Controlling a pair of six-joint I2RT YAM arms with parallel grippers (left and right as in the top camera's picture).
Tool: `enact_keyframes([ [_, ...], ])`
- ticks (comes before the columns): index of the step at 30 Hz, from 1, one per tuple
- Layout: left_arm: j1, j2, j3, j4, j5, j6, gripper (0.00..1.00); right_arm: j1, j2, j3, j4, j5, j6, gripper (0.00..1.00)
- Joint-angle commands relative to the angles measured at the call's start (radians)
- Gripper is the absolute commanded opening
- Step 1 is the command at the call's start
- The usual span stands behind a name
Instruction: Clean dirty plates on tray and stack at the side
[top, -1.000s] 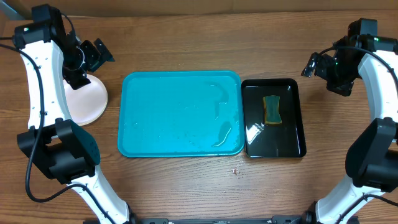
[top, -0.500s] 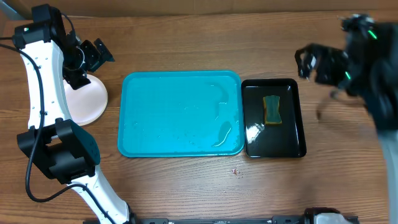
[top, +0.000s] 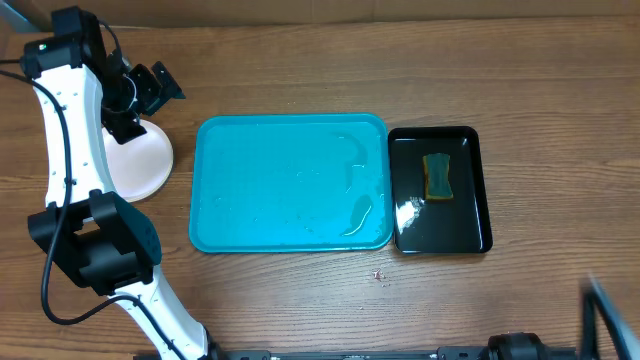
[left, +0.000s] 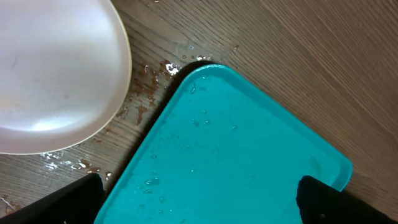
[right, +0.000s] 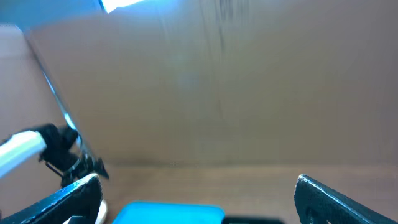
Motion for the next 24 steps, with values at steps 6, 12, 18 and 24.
enact_keyframes([
  [6, -0.026, -0.012, 0.0, 0.003, 0.007, 0.0, 1.0, 0.008, -0.22, -0.166, 0.131, 0.064, -0.195, 1.0],
  [12, -0.026, -0.012, 0.0, 0.002, 0.008, 0.0, 1.0, -0.007, -0.315, -0.445, 0.428, 0.04, -0.194, 1.0],
  [18, -0.026, -0.012, 0.0, 0.002, 0.007, 0.0, 1.0, -0.009, -0.385, -0.793, 0.866, -0.027, -0.191, 1.0],
  [24, -0.026, -0.012, 0.0, 0.002, 0.008, 0.0, 1.0, -0.009, -0.428, -1.067, 1.146, -0.035, -0.187, 1.0],
])
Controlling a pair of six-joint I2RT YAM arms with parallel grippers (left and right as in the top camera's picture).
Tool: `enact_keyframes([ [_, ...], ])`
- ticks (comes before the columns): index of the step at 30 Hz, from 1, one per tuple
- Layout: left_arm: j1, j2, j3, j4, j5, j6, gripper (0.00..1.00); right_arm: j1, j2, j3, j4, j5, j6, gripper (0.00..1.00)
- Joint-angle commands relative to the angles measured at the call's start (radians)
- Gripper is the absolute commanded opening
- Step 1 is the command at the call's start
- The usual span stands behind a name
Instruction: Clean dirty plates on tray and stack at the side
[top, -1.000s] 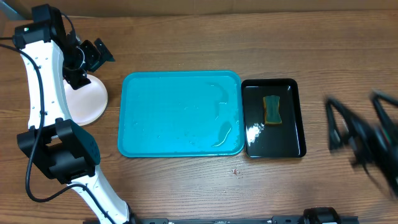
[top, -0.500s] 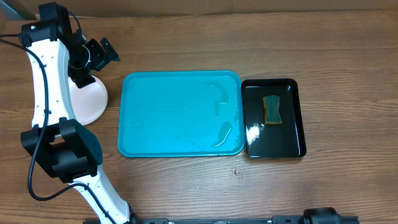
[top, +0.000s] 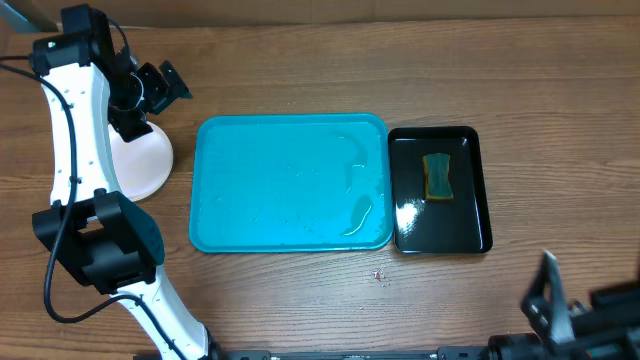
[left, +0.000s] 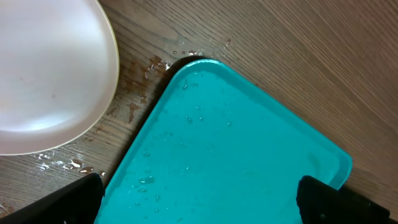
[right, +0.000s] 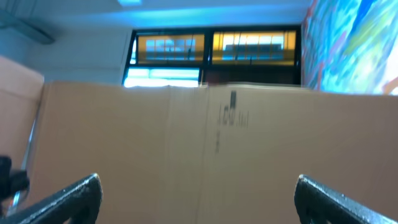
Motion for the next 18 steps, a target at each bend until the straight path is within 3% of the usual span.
enact_keyframes([
  [1, -0.003, -0.012, 0.0, 0.002, 0.007, 0.0, 1.0, -0.006, -0.029, -0.104, 0.065, -0.014, 0.0, 1.0],
  [18, -0.003, -0.012, 0.0, 0.002, 0.007, 0.0, 1.0, -0.006, -0.06, -0.441, 0.141, -0.012, 0.0, 1.0],
])
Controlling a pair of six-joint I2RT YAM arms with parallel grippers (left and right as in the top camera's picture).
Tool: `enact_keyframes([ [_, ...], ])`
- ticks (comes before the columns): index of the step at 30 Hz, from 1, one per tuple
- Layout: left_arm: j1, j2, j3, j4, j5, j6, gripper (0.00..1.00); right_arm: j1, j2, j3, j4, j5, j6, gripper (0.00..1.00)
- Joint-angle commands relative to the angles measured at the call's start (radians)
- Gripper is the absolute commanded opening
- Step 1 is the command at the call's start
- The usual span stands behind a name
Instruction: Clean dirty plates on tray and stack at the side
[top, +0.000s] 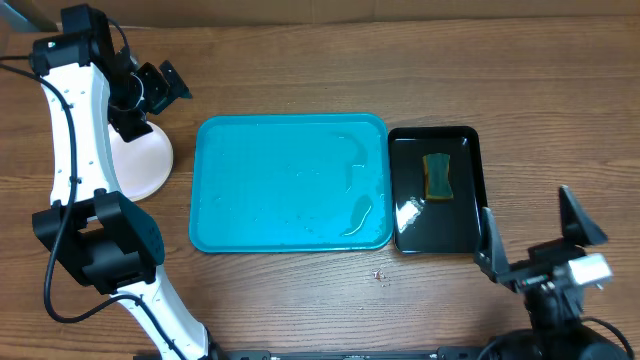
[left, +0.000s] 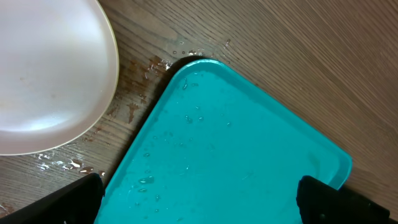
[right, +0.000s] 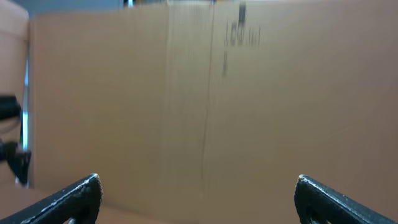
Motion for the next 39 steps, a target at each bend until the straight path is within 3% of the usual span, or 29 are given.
enact_keyframes([
  [1, -0.003, -0.012, 0.0, 0.002, 0.007, 0.0, 1.0, -0.006, -0.012, -0.061, 0.013, 0.001, 0.0, 1.0],
  [13, -0.003, -0.012, 0.0, 0.002, 0.007, 0.0, 1.0, -0.006, -0.013, -0.282, 0.171, 0.013, 0.0, 1.0],
  [18, -0.003, -0.012, 0.0, 0.002, 0.007, 0.0, 1.0, -0.006, -0.013, -0.283, 0.099, 0.054, -0.004, 1.0],
  [24, -0.003, -0.012, 0.0, 0.002, 0.007, 0.0, 1.0, -0.006, -0.013, -0.283, -0.159, 0.119, 0.0, 1.0],
  [39, -0.003, -0.012, 0.0, 0.002, 0.007, 0.0, 1.0, -0.006, -0.013, -0.283, -0.158, 0.133, 0.003, 1.0],
])
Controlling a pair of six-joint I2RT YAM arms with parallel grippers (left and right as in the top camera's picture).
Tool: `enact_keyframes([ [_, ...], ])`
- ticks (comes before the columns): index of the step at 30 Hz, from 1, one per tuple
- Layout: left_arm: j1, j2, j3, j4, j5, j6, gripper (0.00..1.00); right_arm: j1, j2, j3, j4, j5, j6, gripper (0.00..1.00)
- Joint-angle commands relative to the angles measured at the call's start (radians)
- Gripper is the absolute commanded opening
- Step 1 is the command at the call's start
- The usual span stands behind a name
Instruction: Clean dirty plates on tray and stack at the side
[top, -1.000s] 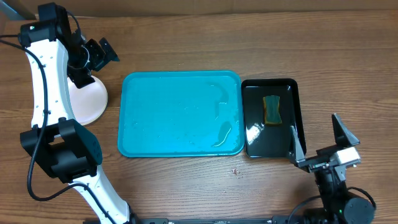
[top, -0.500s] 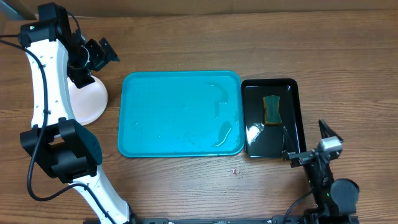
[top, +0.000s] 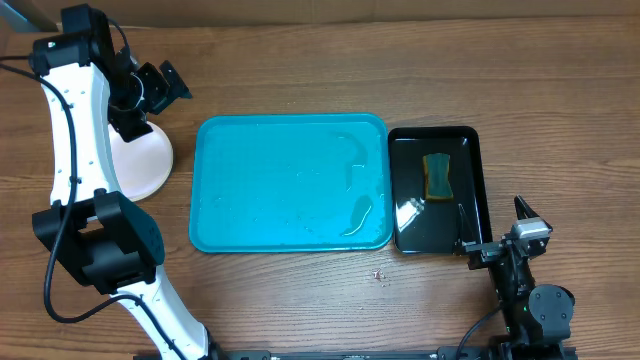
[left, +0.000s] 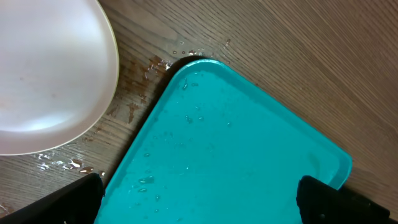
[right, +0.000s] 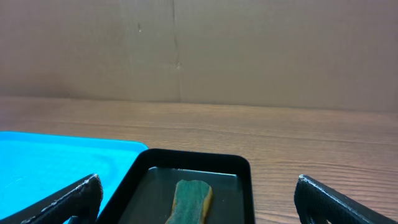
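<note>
The wet turquoise tray (top: 290, 182) lies mid-table with no plates on it; its corner (left: 236, 137) fills the left wrist view. White plates (top: 140, 165) are stacked left of it, also seen as a white plate (left: 43, 68). My left gripper (top: 160, 85) hangs open above the stack's far edge, nothing between its fingers (left: 62, 202). My right gripper (top: 497, 238) is open near the table's front right, facing the black tray (right: 186, 186). In that black tray (top: 440, 190) lies a green-yellow sponge (top: 437, 176), (right: 189, 199) in water.
Water droplets (left: 149, 68) wet the wood between the plates and the turquoise tray. A brown cardboard wall (right: 199, 50) closes the far side of the table. A few crumbs (top: 377, 273) lie in front of the tray.
My right arm has dropped lower at the front right; its camera now looks level over the black tray and sponge instead of at the cardboard wall. The left arm has not moved.
At first my left gripper hung open over the plate stack and the right arm was almost out of the overhead view. The left then shifted slightly and stayed put. The right arm came into view at the front right, and now sits low, facing the sponge tray.
</note>
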Motion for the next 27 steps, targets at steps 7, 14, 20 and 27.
enact_keyframes([
  [7, -0.003, -0.012, 0.0, 0.002, 0.007, 0.0, 1.0, -0.006, -0.008, -0.01, 0.005, 0.014, 0.002, 1.0],
  [14, -0.002, -0.011, 0.0, 0.002, 0.007, 0.0, 1.0, -0.006, -0.008, -0.01, 0.005, 0.014, 0.002, 1.0],
  [20, 0.003, -0.048, 0.0, 0.003, 0.004, 0.0, 1.0, -0.006, -0.008, -0.01, 0.005, 0.014, 0.002, 1.0],
  [27, -0.02, -0.298, 0.0, 0.004, 0.005, 0.0, 1.0, -0.006, -0.008, -0.01, 0.005, 0.014, 0.002, 1.0],
])
